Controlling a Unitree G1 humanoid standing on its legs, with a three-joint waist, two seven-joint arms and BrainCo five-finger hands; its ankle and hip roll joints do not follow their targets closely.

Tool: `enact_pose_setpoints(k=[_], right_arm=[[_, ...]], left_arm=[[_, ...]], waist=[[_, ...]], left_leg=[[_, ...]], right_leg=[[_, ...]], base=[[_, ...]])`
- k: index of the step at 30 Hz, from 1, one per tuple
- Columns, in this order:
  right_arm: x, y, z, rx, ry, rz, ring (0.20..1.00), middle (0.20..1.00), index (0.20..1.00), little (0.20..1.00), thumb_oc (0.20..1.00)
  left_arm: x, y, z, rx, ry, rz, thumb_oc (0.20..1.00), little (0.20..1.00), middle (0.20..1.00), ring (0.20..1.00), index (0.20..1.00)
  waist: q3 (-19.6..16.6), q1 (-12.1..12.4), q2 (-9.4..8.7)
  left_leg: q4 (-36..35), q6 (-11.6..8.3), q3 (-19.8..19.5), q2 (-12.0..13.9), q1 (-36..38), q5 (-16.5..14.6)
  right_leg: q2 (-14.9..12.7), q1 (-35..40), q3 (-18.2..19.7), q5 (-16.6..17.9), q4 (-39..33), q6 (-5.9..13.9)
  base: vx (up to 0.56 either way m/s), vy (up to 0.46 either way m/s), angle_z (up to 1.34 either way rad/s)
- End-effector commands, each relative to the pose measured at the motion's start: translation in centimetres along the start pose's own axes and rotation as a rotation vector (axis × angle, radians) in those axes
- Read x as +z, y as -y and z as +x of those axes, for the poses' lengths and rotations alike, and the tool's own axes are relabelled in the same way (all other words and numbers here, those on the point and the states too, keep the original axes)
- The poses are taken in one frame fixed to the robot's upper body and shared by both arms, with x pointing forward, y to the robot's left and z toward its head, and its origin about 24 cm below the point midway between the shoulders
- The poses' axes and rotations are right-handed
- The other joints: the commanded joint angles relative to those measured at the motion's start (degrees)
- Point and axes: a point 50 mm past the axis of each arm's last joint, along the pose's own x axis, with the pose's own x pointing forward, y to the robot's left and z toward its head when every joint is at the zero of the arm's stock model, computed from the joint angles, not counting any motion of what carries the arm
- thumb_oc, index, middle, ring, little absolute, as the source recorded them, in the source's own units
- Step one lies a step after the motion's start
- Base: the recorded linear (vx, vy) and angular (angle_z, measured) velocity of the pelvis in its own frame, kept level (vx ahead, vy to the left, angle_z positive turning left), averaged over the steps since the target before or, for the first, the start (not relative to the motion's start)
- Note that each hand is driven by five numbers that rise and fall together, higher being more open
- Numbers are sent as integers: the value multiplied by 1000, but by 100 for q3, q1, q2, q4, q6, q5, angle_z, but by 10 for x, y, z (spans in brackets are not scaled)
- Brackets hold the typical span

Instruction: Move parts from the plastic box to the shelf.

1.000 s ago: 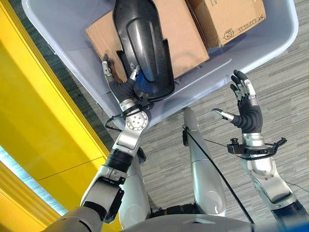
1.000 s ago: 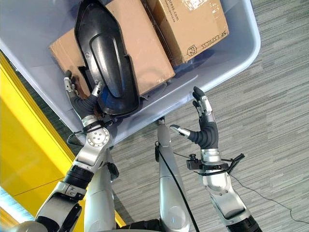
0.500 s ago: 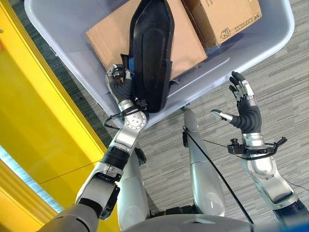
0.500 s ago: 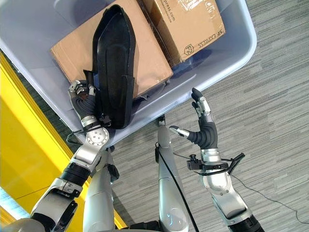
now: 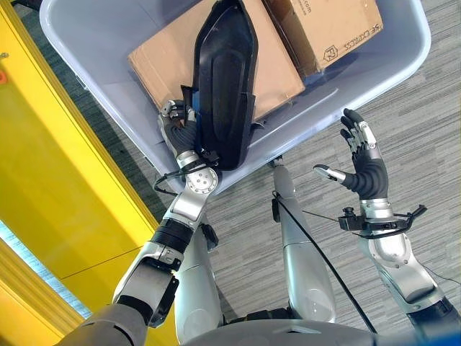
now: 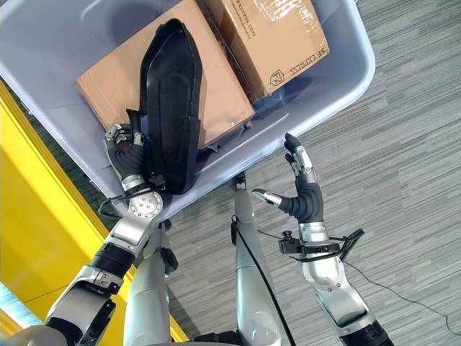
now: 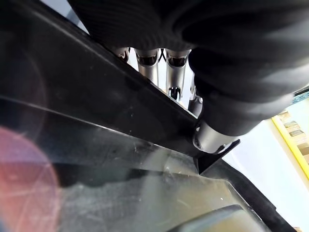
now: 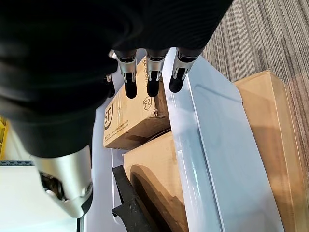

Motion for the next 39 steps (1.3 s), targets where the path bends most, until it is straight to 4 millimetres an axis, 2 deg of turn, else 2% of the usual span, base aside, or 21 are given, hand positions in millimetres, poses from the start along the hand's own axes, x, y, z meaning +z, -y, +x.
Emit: enact_pose_setpoints(k=[1, 4, 5, 9, 10, 13, 14, 18, 25, 28, 29, 30, 31, 32, 39], right_arm=[[23, 3, 13, -1, 135, 20, 1000, 1000, 1000, 1000, 1000], [24, 4, 12, -9, 138, 20, 1000, 1000, 1000, 1000, 1000], [24, 6, 12, -16, 141, 20, 1000, 1000, 1000, 1000, 1000], [24, 8, 12, -25, 142, 24, 1000, 1000, 1000, 1000, 1000], [23, 11, 12, -30, 143, 21, 1000, 1000, 1000, 1000, 1000], [23, 12, 12, -29, 139, 20, 1000, 1000, 1000, 1000, 1000], [21, 14, 12, -34, 133, 18, 1000, 1000, 1000, 1000, 1000], [21, 16, 13, -33, 133, 15, 1000, 1000, 1000, 1000, 1000], [24, 19, 15, -23, 147, 11, 1000, 1000, 1000, 1000, 1000], [23, 21, 15, -24, 143, 6, 1000, 1000, 1000, 1000, 1000], [24, 21, 15, -22, 143, 7, 1000, 1000, 1000, 1000, 1000], [24, 21, 15, -20, 143, 4, 1000, 1000, 1000, 1000, 1000], [23, 21, 15, -20, 141, 5, 1000, 1000, 1000, 1000, 1000], [23, 22, 15, -11, 138, 3, 1000, 1000, 1000, 1000, 1000], [23, 21, 15, 22, 132, 14, 1000, 1000, 1000, 1000, 1000]], left_arm=[[-7, 30, -5, -192, -142, -26, 200, 200, 200, 200, 200], [0, 25, -3, -196, -106, -62, 200, 200, 200, 200, 200], [7, 18, 0, -192, -79, -122, 200, 200, 200, 200, 200], [13, 2, 7, -155, -27, -141, 200, 200, 200, 200, 200], [14, -13, 13, -127, 4, -133, 200, 200, 200, 200, 200], [15, -24, 16, -103, 25, -127, 200, 200, 200, 200, 200], [17, -37, 19, -76, 50, -123, 200, 200, 200, 200, 200], [20, -54, 21, -47, 89, -124, 200, 200, 200, 200, 200], [26, -64, 17, -66, 124, -142, 200, 200, 200, 200, 200], [28, -65, 15, -84, 138, -138, 200, 200, 200, 200, 200], [29, -67, 15, -84, 147, -132, 200, 200, 200, 200, 200], [29, -68, 15, -85, 149, -130, 200, 200, 200, 200, 200], [29, -68, 15, -85, 148, -129, 200, 200, 200, 200, 200], [31, -71, 15, -87, 166, -121, 200, 200, 200, 200, 200], [36, -78, 15, -104, 204, -109, 200, 200, 200, 200, 200]], waist=[[410, -357, 172], [410, -351, 181], [410, -337, 198], [410, -308, 230], [410, -279, 254], [410, -262, 262], [410, -229, 281], [410, -186, 296], [396, -132, 266], [273, -110, 249], [257, -126, 203], [233, -116, 197], [207, -99, 233], [158, -96, 186], [-20, -37, 202]], left_leg=[[416, 242, -261, 7, 218, -572], [411, 239, -278, 0, 259, -579], [415, 234, -288, -2, 291, -585], [401, 219, -322, -11, 373, -591], [395, 203, -326, -16, 448, -595], [395, 197, -346, -23, 513, -596], [401, 183, -370, -29, 586, -595], [375, 168, -413, -24, 793, -594], [337, 161, -469, -2, 1143, -613], [300, 160, -508, 17, 1342, -616], [299, 177, -470, 1, 1323, -476], [283, 175, -469, 9, 1368, -475], [260, 156, -505, 23, 1441, -605], [243, 166, -478, 18, 1487, -464], [91, 146, -526, 51, 1811, -418]], right_leg=[[-41, -356, -257, -1041, 1263, 254], [-41, -310, -269, -1041, 1248, 252], [-47, -255, -284, -1039, 1236, 248], [-54, -140, -308, -1046, 1207, 245], [-75, -28, -330, -1047, 1185, 244], [-90, 53, -360, -1047, 1195, 242], [-112, 157, -376, -1047, 1195, 237], [-151, 418, -426, -1053, 1177, 234], [-182, 854, -478, -1070, 1138, 241], [-185, 1092, -509, -1100, 1089, 236], [-195, 1099, -521, -956, 1046, 188], [-197, 1147, -528, -953, 1037, 190], [-182, 1206, -522, -1093, 1051, 234], [-204, 1303, -546, -957, 988, 194], [-223, 1743, -603, -973, 799, 204]], base=[[0, 0, 0], [0, 0, 0], [0, 0, 0], [0, 0, 0], [0, 0, 0], [0, 0, 0], [0, 0, 0], [0, 0, 0], [0, 0, 0], [-27, -9, 1], [-81, -16, 4], [0, 8, 7], [1, 2, 8], [3, -2, 10], [-11, -4, 2]])
